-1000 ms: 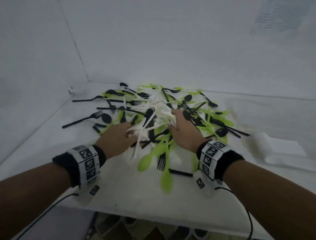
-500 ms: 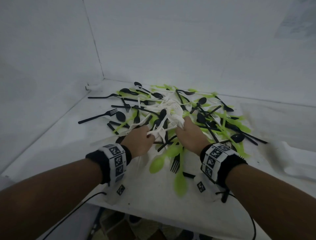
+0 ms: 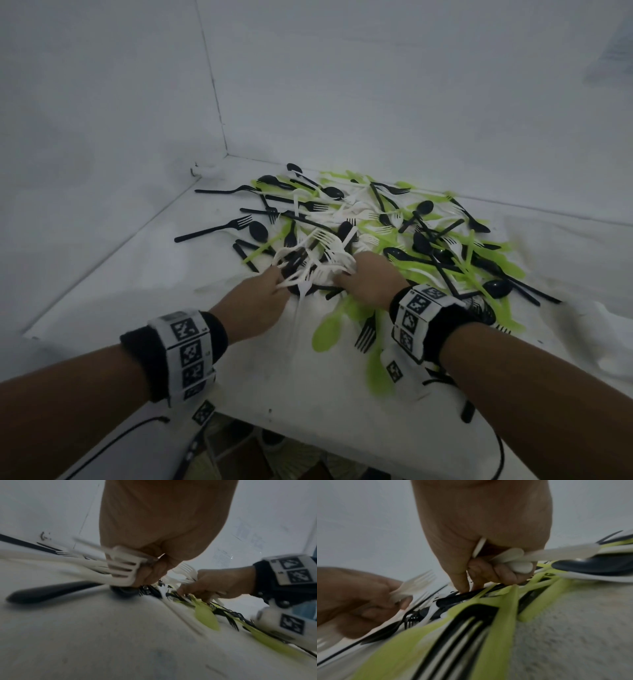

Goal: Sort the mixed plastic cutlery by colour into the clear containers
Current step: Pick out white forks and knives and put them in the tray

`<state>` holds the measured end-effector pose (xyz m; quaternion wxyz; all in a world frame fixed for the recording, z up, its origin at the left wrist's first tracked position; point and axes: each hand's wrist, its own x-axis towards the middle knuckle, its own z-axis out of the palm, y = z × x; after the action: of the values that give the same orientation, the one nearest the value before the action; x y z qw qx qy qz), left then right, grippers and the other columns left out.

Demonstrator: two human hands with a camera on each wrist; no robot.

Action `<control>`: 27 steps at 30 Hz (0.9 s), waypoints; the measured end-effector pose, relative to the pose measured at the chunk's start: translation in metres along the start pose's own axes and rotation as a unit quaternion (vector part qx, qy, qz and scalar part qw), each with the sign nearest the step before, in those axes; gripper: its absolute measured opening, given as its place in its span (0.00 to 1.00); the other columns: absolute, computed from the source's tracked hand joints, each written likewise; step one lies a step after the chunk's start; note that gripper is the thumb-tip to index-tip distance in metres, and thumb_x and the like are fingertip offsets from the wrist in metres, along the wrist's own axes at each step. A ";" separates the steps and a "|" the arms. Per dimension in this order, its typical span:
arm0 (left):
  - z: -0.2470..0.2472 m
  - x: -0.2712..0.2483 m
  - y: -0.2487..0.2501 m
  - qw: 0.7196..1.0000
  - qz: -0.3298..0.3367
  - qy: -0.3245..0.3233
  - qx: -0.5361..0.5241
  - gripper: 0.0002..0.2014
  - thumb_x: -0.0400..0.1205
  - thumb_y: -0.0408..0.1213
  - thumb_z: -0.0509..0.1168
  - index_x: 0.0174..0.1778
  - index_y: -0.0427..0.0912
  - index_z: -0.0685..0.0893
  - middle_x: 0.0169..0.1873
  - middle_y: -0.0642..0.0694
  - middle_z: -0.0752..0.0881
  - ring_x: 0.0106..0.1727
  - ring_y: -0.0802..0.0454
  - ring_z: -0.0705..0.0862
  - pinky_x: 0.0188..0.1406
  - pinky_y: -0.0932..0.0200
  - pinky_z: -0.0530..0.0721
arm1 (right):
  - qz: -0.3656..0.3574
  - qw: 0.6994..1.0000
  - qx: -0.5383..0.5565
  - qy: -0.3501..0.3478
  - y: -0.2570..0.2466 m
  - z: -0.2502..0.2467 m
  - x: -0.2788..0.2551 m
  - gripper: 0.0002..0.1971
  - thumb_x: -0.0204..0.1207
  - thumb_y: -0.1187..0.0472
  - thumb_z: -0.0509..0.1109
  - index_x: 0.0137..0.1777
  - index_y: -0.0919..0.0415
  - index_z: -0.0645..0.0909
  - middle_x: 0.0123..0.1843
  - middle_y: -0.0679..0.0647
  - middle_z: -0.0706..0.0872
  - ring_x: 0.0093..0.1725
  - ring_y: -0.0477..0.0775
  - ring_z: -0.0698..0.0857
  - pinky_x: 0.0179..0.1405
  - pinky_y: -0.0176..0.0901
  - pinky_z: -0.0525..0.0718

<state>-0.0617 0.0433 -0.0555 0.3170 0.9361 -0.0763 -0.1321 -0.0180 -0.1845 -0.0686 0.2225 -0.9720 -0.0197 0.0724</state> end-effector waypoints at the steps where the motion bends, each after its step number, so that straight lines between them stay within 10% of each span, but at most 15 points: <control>1: 0.003 -0.002 0.000 1.000 -0.003 0.006 0.022 0.09 0.89 0.45 0.59 0.45 0.46 0.73 0.37 0.47 0.81 0.35 0.51 0.76 0.32 0.54 0.71 | -0.006 1.000 0.017 0.009 -0.002 -0.001 0.002 0.18 0.80 0.45 0.68 0.36 0.57 0.73 0.36 0.53 0.81 0.38 0.57 0.83 0.30 0.46 0.75; 4: 0.010 0.000 0.003 0.998 -0.006 0.011 0.066 0.11 0.85 0.54 0.65 0.48 0.51 0.75 0.42 0.52 0.82 0.43 0.51 0.80 0.37 0.54 0.73 | -0.015 0.993 0.096 0.060 -0.007 -0.007 0.003 0.15 0.78 0.48 0.66 0.36 0.58 0.76 0.34 0.54 0.84 0.34 0.56 0.85 0.31 0.53 0.85; 10: 0.019 0.014 0.002 0.992 0.013 -0.009 0.128 0.08 0.84 0.49 0.63 0.50 0.49 0.77 0.47 0.50 0.85 0.51 0.46 0.84 0.51 0.50 0.84 | -0.057 0.953 0.196 0.223 -0.012 -0.023 0.000 0.14 0.83 0.52 0.65 0.37 0.56 0.73 0.32 0.51 0.77 0.29 0.49 0.73 0.27 0.39 0.69; 19: -0.006 0.012 0.022 1.000 -0.015 0.005 -0.019 0.06 0.85 0.47 0.64 0.49 0.50 0.75 0.40 0.47 0.86 0.37 0.50 0.82 0.33 0.56 0.78 | -0.061 0.931 0.241 0.268 -0.006 -0.035 0.002 0.09 0.86 0.48 0.64 0.52 0.53 0.71 0.36 0.46 0.82 0.31 0.46 0.80 0.31 0.45 0.77; 27: -0.027 0.005 0.009 0.997 0.022 0.054 -0.052 0.11 0.92 0.46 0.57 0.53 0.45 0.81 0.37 0.51 0.89 0.25 0.66 0.78 0.26 0.68 0.74 | -0.129 0.991 -0.015 0.020 0.007 -0.016 0.030 0.06 0.81 0.55 0.68 0.43 0.51 0.78 0.37 0.44 0.78 0.39 0.50 0.79 0.36 0.44 0.70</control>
<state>-0.0493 0.0500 -0.0305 0.3717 0.9222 -0.0728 -0.0786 0.0140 -0.1952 -0.0608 0.2154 -0.9659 -0.1421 0.0233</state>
